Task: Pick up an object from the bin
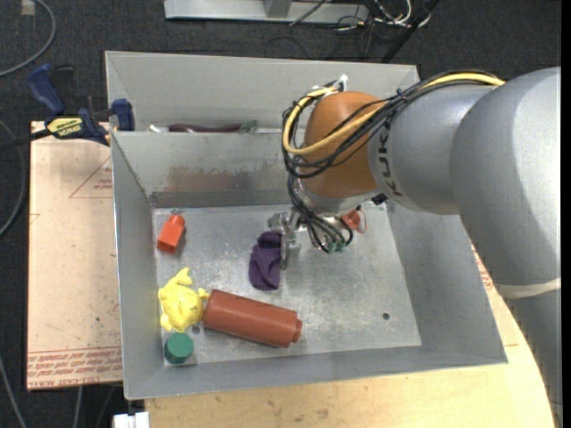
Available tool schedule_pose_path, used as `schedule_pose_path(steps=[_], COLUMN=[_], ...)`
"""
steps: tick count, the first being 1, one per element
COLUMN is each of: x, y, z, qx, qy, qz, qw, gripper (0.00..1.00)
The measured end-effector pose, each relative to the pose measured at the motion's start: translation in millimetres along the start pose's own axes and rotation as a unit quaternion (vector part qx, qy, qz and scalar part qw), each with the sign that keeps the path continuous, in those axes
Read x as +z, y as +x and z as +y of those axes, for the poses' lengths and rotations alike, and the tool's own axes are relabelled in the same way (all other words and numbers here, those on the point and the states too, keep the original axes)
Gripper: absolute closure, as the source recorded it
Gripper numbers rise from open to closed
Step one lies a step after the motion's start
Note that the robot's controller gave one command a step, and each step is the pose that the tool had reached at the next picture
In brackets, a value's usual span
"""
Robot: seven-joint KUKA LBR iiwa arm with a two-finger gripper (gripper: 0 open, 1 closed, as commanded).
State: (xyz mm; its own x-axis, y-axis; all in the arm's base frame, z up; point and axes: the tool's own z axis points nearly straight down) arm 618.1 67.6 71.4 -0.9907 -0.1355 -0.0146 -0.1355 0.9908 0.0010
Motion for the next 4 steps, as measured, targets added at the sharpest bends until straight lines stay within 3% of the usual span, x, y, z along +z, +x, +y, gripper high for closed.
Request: schedule_pose_path(steps=[4], x=[-46], y=[1.4], z=[0], qx=[0.000], qy=[0.000], qz=[0.0031], qw=[1.0000], gripper=[1.00])
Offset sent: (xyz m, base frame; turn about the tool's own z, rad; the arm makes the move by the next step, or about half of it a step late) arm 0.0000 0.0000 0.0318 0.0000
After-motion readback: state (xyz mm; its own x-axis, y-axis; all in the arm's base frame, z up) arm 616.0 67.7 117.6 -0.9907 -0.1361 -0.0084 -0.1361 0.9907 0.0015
